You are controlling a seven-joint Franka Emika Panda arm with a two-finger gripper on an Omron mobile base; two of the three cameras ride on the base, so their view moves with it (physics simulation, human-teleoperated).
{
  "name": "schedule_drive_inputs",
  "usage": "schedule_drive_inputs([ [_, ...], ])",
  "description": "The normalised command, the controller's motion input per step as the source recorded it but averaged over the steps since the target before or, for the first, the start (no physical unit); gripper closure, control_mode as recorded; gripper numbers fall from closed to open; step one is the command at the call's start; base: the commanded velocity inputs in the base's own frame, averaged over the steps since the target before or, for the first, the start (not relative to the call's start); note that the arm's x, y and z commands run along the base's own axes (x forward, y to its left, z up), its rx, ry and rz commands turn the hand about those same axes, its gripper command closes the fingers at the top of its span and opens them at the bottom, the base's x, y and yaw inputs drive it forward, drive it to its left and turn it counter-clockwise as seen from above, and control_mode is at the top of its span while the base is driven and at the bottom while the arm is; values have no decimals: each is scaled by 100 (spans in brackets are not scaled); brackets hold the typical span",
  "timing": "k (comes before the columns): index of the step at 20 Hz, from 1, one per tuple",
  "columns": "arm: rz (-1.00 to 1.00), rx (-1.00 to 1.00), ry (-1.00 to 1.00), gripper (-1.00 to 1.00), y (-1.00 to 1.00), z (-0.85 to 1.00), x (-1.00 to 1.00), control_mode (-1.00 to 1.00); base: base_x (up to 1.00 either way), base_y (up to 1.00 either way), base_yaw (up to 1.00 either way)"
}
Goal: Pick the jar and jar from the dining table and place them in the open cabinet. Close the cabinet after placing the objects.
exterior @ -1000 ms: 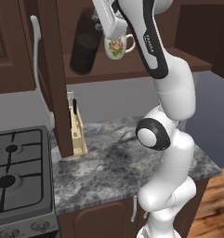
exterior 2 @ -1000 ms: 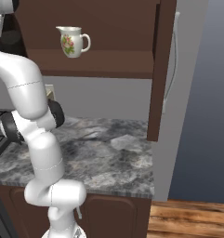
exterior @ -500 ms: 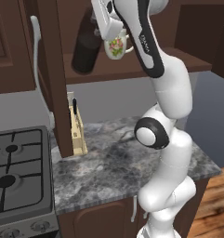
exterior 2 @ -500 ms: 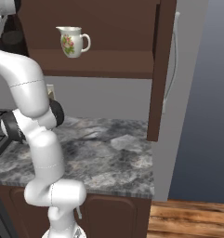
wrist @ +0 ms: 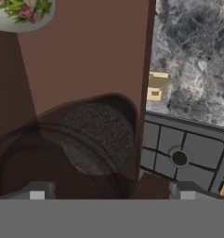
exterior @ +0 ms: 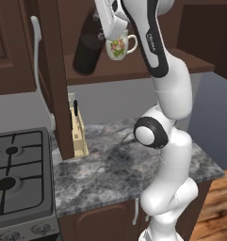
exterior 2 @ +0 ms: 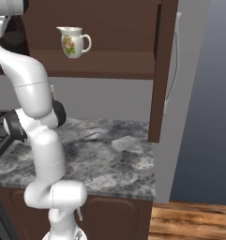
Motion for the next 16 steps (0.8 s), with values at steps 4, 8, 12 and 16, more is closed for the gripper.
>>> schedule_drive_inputs([
  [4, 0, 0, 2, -100, 3, 5, 21, -100, 0, 0, 0],
  [8, 0, -2, 7, -100, 2, 31, 8, -100, 0, 0, 0],
  [12, 0, -7, 9, -100, 2, 43, 6, -100, 0, 0, 0],
  [16, 0, -9, 8, -100, 3, 45, 5, -100, 0, 0, 0],
])
